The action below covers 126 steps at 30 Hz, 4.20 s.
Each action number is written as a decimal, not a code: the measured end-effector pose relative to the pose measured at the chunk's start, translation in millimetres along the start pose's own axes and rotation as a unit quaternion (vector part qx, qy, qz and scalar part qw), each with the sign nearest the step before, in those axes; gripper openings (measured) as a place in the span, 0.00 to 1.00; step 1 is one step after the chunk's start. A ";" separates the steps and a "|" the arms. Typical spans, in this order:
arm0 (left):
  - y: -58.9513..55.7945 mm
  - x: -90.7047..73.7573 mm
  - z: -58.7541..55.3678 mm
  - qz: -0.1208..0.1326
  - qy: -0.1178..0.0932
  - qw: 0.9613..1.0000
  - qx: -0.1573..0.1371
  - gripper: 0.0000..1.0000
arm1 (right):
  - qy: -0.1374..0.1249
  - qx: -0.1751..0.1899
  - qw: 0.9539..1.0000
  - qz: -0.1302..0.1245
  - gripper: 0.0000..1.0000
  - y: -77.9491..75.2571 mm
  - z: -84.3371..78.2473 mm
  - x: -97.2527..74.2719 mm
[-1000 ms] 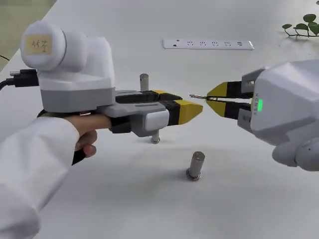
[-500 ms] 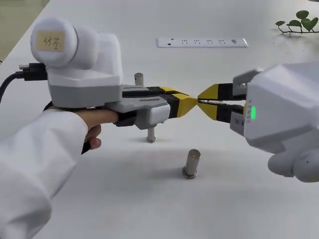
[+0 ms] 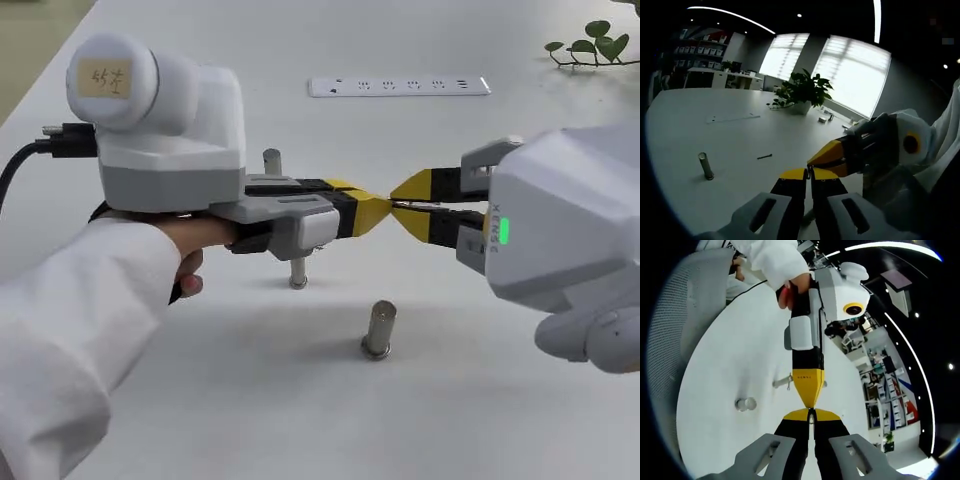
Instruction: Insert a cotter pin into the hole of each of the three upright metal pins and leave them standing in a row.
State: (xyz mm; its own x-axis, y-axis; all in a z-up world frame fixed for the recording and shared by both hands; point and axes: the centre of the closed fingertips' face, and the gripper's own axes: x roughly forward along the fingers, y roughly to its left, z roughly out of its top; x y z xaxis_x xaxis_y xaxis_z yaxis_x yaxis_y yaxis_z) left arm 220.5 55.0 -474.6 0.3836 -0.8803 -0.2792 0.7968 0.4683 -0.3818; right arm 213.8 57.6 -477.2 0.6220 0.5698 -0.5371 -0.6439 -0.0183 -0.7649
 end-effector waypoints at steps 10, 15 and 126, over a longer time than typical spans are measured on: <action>-3.1 1.6 0.4 0.003 0.002 1.000 0.001 0.00 | 0.001 0.006 1.000 0.002 0.00 0.6 -2.9 -1.5; -5.7 2.2 -0.9 0.010 0.009 1.000 0.027 0.00 | -0.001 0.007 1.000 0.003 0.00 2.3 -3.5 -1.4; -14.5 9.6 -95.9 -0.075 0.184 0.948 0.248 0.10 | -0.064 0.393 0.881 0.254 0.00 102.8 -39.2 -21.6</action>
State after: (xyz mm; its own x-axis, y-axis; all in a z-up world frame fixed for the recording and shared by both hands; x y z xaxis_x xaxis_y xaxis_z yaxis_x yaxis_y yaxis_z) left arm 167.9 47.0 -556.2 0.1316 -0.8054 -0.5779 0.9861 0.1657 -0.0064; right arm 151.6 11.2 -558.2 0.1418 0.7414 -0.6559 -0.9659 0.2486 0.0722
